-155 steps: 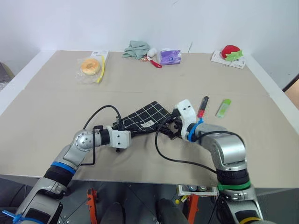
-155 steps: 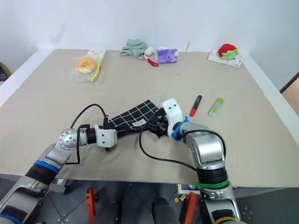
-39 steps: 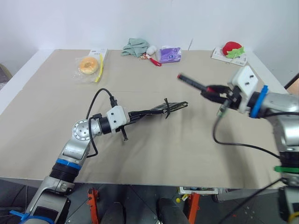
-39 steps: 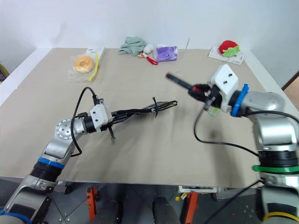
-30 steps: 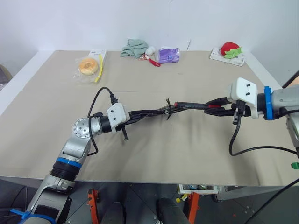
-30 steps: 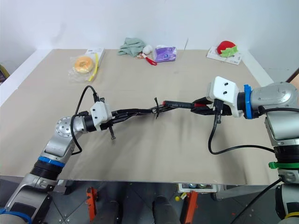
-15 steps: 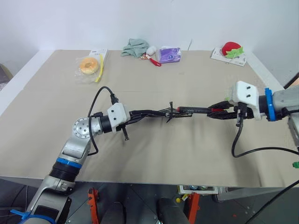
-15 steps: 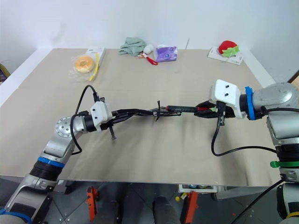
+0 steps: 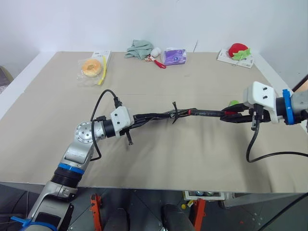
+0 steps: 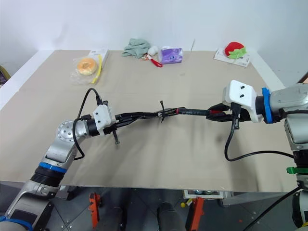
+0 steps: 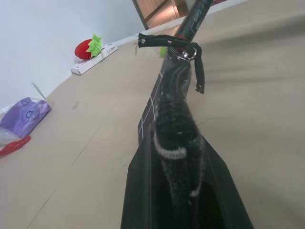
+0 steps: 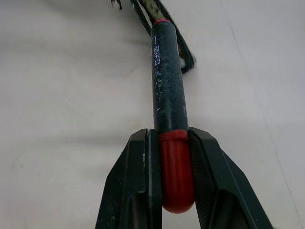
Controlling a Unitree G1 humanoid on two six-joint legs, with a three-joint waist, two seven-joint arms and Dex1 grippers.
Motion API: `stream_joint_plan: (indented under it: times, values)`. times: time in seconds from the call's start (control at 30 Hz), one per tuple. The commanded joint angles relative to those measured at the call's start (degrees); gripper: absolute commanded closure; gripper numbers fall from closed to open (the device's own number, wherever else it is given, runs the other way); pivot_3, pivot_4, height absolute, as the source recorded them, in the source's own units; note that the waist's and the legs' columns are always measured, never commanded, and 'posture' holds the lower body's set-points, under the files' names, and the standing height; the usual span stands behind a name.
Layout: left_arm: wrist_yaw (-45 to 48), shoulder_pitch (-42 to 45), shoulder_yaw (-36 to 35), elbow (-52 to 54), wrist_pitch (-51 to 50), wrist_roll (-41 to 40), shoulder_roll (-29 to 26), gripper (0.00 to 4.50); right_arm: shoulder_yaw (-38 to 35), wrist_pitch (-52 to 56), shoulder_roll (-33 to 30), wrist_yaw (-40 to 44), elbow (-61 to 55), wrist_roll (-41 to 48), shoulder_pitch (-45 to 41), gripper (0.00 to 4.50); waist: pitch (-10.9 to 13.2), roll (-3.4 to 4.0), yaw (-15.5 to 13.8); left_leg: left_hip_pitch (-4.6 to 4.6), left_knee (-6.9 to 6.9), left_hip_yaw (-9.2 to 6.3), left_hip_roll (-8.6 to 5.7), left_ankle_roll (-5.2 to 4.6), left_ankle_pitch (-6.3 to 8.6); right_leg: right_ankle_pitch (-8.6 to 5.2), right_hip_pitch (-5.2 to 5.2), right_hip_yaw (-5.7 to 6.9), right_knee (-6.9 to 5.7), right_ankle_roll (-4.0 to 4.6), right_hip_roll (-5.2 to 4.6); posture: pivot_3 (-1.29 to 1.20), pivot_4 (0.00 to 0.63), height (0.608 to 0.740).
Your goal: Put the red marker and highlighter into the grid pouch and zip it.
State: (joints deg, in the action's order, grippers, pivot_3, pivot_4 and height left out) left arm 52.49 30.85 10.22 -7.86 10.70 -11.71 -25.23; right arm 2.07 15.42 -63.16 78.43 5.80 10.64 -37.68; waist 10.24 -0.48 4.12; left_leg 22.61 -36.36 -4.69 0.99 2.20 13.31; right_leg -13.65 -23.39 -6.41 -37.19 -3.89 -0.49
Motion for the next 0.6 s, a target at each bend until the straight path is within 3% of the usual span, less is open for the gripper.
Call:
stream_joint_plan:
  times: [0.03,0.6]
  values:
    - [-0.48,0.36,-1.81,1.88,0.14,-0.7,0.22,4.5,-0.32,-1.54,-0.25,-0.3,0.18,-1.0,-1.09,3.99,0.0,0.0,0.0,0.0,0.0,0.0,0.0,0.0,0.0,0.01,0.0,0.0,0.0,0.01,0.0,0.0,0.15,0.74]
    - [-0.98,2.23,-0.29,1.41,-1.16,-0.52,5.08,4.5,10.28,-8.35,13.63,-3.22,0.4,-9.28,-10.53,3.99,0.0,-0.01,0.01,-0.03,-0.02,-0.03,0.0,0.11,-0.07,0.18,0.01,0.01,-0.09,0.27,0.0,0.0,0.15,0.74]
